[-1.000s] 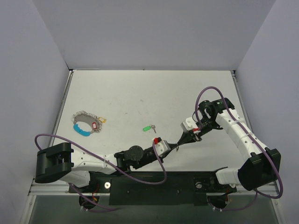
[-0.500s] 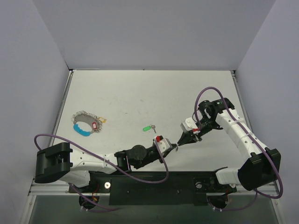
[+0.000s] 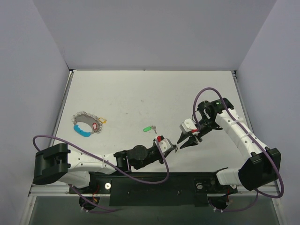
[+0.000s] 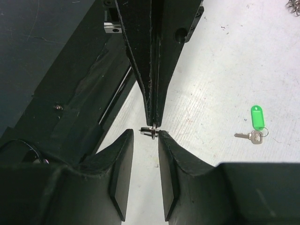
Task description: Put the keys on the keyring
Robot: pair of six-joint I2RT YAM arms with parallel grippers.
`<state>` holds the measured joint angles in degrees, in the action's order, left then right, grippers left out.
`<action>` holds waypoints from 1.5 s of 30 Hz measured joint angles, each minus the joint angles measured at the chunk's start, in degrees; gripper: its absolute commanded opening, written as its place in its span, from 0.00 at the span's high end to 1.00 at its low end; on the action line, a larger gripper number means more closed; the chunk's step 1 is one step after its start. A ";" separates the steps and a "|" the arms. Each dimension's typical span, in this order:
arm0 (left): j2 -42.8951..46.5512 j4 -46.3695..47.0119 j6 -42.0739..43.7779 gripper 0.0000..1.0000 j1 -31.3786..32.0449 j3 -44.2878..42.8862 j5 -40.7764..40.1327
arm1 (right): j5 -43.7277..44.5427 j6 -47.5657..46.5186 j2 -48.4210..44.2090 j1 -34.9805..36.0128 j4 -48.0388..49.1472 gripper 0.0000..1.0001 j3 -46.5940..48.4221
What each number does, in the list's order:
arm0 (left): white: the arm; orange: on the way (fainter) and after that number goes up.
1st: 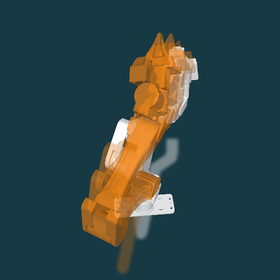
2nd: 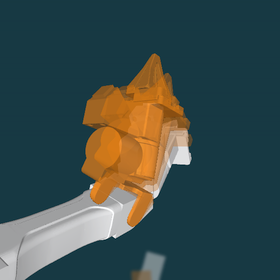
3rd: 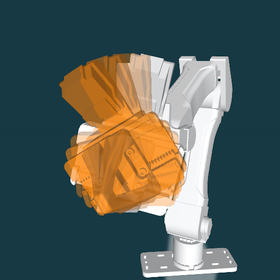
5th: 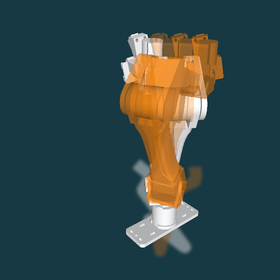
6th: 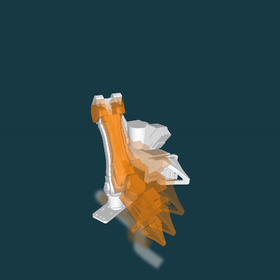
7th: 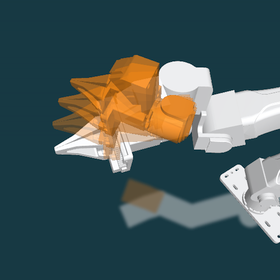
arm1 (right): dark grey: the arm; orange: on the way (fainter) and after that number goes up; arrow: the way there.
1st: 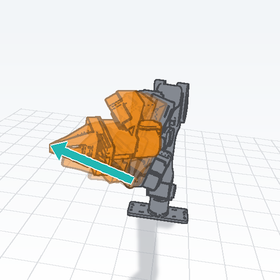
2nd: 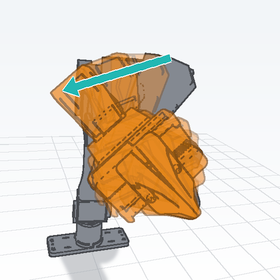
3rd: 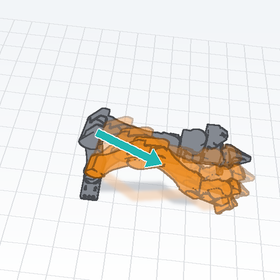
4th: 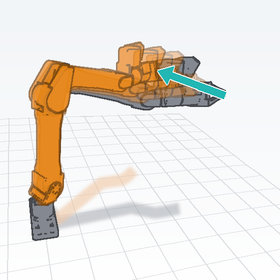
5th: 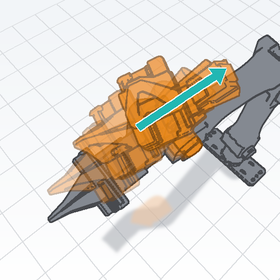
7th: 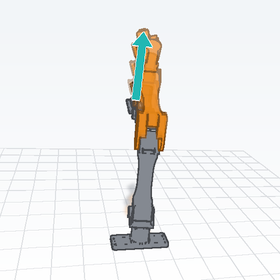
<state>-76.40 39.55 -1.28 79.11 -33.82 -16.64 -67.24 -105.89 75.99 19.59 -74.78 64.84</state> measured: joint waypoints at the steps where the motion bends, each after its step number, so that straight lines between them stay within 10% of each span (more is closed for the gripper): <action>1: 0.02 -0.28 0.00 1.00 0.00 -0.20 0.20 | 0.04 0.09 0.20 0.00 0.02 0.76 0.13; 17: 0.22 -2.25 -0.02 1.00 0.04 -1.14 1.40 | 1.11 0.96 1.70 1.88 0.22 1.00 0.33; 45: 0.44 -2.75 -1.51 0.96 0.33 -1.18 1.95 | 1.79 5.05 1.70 2.54 0.44 1.00 0.39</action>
<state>-75.96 36.80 -2.79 79.44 -35.00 -14.70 -65.45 -100.84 77.69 22.13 -74.35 65.23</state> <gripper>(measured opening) 0.019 0.005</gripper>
